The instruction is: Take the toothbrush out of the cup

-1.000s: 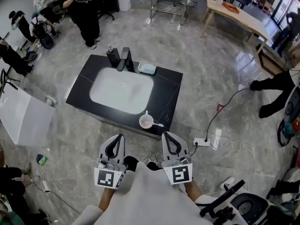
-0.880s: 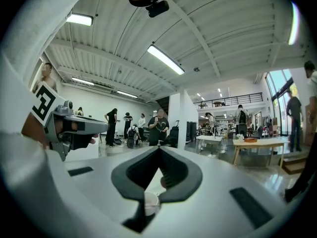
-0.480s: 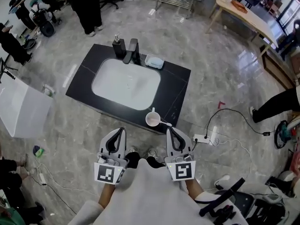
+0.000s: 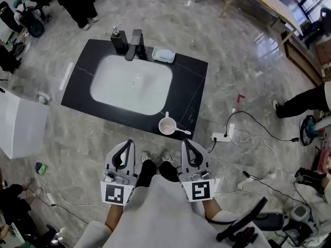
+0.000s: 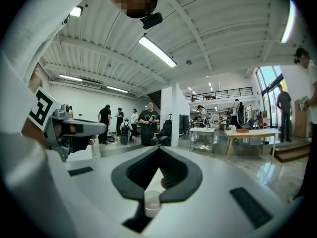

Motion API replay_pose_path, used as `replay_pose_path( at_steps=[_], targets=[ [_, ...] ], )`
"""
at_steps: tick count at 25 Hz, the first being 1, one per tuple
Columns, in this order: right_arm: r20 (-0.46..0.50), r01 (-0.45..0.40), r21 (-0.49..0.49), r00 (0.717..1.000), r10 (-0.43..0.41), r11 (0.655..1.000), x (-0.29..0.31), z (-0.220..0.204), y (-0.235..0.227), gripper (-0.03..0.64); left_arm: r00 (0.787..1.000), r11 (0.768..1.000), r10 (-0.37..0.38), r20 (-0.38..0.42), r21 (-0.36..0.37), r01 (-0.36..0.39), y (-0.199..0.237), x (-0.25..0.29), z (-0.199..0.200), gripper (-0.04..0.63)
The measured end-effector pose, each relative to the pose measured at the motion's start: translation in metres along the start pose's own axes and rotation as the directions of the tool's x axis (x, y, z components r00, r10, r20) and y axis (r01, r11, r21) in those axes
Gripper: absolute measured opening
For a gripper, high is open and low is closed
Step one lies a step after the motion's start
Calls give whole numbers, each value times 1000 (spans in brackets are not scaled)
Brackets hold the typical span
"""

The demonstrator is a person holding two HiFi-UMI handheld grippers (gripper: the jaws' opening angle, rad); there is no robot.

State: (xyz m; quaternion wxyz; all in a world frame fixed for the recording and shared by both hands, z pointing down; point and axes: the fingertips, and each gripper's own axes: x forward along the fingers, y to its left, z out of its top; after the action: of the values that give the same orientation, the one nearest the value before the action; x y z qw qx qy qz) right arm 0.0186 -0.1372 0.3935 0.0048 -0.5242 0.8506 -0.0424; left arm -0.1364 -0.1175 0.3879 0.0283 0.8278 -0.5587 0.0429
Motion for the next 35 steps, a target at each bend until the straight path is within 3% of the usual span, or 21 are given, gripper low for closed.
replay_pose_path(
  at_steps=[6,14,21,29,31,35],
  targets=[
    [-53,37,9,998,-36,999,-1,-28,-3,5,999,999,-27,-37,-29,26,-4,8,-24,-5],
    [-168,67,-6,983,-67,998,-15,-113,-7,6,995,997,-79,-68,-19,78,-20,16,-90,-5],
    [-174,62,-6,983,-63,998,-7,-151,-13,6,993,996,-86,-80,-20,85,-22,22,-125,-5],
    [-147,26,15,989,-23,1000,-2,-161,-16,8,992,996,-89,-84,-31,87,-28,24,-137,-5],
    [-115,9,29,993,-6,1000,-1,-159,-15,62,992,996,-91,-83,-27,89,-29,23,-139,-5],
    [-73,16,15,997,-15,1000,2,-157,-17,92,993,996,-89,-80,-22,87,-27,23,-140,-5]
  ],
)
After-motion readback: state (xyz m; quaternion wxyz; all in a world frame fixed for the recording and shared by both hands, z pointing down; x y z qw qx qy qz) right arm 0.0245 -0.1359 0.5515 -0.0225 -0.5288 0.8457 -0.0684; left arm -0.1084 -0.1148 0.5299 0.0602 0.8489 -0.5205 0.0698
